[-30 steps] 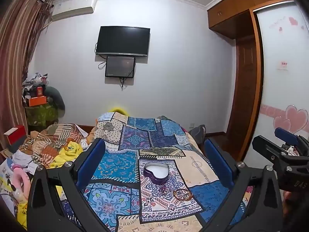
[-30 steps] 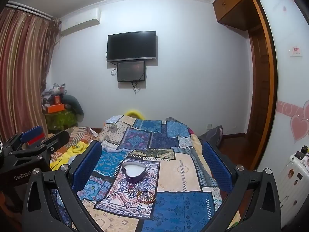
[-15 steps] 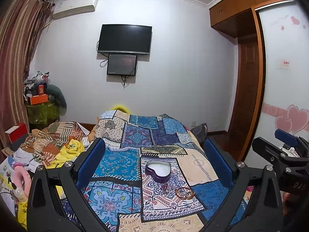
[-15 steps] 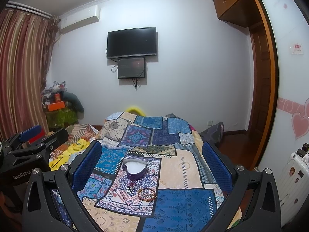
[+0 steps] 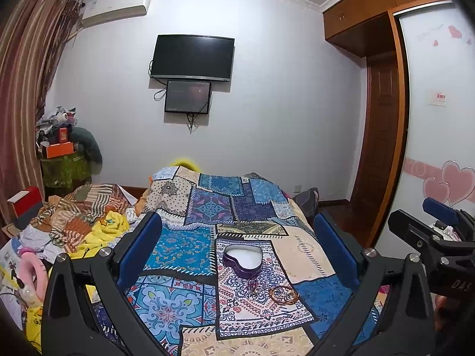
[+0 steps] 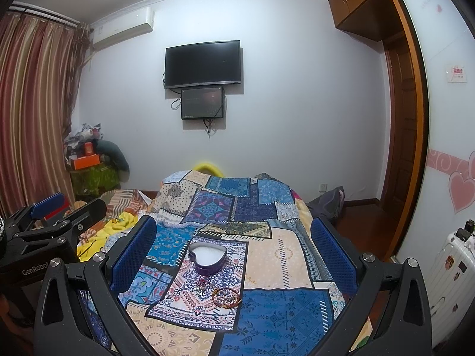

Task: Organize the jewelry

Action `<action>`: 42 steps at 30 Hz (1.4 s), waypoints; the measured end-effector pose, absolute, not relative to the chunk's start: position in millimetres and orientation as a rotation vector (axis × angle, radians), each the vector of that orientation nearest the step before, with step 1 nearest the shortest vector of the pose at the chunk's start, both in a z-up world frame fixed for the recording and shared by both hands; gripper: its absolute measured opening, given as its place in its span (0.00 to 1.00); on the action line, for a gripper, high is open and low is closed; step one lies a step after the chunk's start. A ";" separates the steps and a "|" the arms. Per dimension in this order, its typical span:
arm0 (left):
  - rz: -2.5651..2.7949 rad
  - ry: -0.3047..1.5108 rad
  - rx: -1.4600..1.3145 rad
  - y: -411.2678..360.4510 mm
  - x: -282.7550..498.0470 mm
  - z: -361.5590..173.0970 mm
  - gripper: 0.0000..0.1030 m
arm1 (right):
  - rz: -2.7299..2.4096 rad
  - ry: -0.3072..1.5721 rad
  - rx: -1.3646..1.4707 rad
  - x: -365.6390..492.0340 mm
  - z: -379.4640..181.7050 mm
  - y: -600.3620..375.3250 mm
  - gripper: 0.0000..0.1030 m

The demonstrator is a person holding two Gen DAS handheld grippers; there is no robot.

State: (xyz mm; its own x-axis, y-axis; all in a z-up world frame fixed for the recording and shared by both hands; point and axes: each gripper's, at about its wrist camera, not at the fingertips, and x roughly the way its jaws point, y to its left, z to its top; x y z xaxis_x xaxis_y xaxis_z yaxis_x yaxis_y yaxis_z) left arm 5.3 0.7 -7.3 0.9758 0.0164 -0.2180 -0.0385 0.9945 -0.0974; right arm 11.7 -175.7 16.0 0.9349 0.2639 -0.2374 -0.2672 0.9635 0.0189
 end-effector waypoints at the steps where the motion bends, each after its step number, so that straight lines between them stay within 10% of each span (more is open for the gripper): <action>1: 0.027 0.220 -0.103 0.6 6.0 -6.3 1.00 | 0.272 0.242 -0.013 12.3 16.6 -175.6 1.00; 42: 0.027 0.224 -0.091 -4.2 9.1 -7.0 1.00 | 0.275 0.258 -0.014 16.0 17.7 -173.0 1.00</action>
State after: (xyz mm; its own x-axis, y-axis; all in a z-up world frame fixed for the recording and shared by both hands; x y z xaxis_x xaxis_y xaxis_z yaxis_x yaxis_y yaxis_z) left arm 9.1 -4.2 -7.0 0.9746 0.0170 -0.2235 -0.0373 0.9956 -0.0866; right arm 16.0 -173.0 17.7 0.9297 0.2671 -0.2534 -0.2708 0.9624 0.0210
